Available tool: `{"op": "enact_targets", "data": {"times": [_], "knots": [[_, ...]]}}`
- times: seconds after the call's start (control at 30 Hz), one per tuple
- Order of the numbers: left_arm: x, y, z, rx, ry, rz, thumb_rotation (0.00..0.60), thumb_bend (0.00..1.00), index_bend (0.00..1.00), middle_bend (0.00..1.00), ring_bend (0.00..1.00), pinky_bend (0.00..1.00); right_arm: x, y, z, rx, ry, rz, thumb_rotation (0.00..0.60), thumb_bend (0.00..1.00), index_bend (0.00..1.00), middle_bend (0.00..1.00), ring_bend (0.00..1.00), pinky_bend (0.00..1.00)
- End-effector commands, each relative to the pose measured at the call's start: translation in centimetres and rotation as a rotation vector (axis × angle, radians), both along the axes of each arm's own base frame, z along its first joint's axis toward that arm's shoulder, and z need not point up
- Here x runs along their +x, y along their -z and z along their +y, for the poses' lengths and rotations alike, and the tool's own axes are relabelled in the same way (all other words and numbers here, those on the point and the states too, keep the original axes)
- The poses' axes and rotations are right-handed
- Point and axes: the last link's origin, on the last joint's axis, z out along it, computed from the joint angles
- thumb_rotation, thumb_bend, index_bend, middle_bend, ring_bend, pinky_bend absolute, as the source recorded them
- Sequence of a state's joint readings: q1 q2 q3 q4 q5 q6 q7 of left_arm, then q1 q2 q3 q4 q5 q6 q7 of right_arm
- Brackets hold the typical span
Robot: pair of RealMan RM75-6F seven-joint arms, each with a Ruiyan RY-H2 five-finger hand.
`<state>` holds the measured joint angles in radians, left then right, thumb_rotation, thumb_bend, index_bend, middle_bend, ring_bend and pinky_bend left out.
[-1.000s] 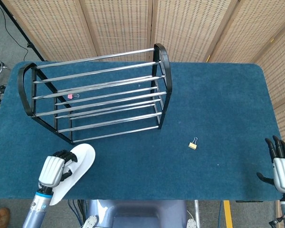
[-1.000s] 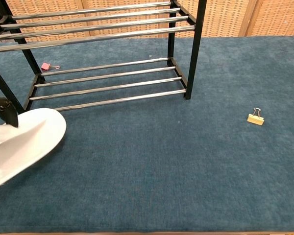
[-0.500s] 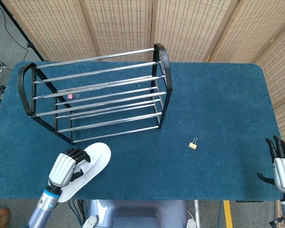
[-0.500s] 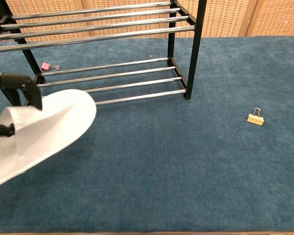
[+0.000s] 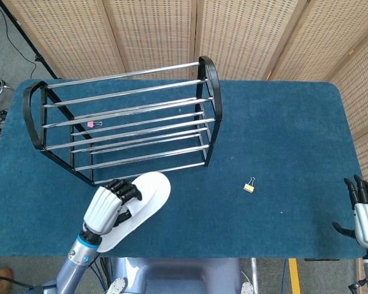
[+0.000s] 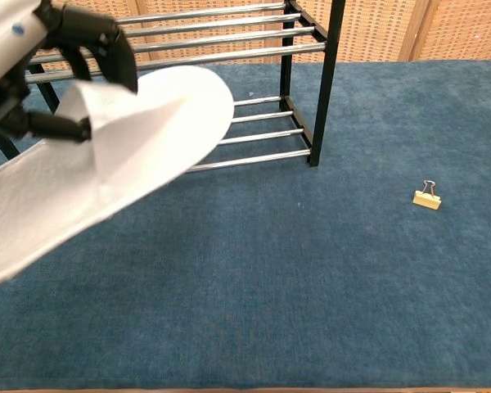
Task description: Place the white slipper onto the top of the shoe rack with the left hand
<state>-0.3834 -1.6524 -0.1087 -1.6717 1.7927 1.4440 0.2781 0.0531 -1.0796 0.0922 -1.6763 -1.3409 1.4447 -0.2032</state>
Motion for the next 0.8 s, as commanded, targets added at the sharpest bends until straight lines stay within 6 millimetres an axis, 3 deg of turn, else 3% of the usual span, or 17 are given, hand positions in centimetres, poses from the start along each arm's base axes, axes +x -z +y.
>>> {"op": "enact_targets", "data": {"times": [0.03,0.27,0.8], "knots": [[1.5,-0.6,1.0,0.033,0.014,0.005,0.6,0.5,0.73,0.6,0.46,0.53,0.0,-0.1,0.0,-0.001,0.001,-0.001,0.6,0.0,0.0,0.0,0.0,0.0],[2.7,-1.6,2.8,0.076,-0.006,0.03,0.6,0.5,0.73,0.6,0.46,0.53,-0.1,-0.2,0.0,-0.007,0.003,-0.006,0.6,0.0,0.0,0.0,0.0,0.0],[3.0,-2.3,7.5,0.155,-0.086,0.142,0.6,0.5,0.73,0.6,0.46,0.53,-0.2,-0.3,-0.1,-0.005,0.009,-0.01,0.6,0.0,0.0,0.0,0.0,0.0]]}}
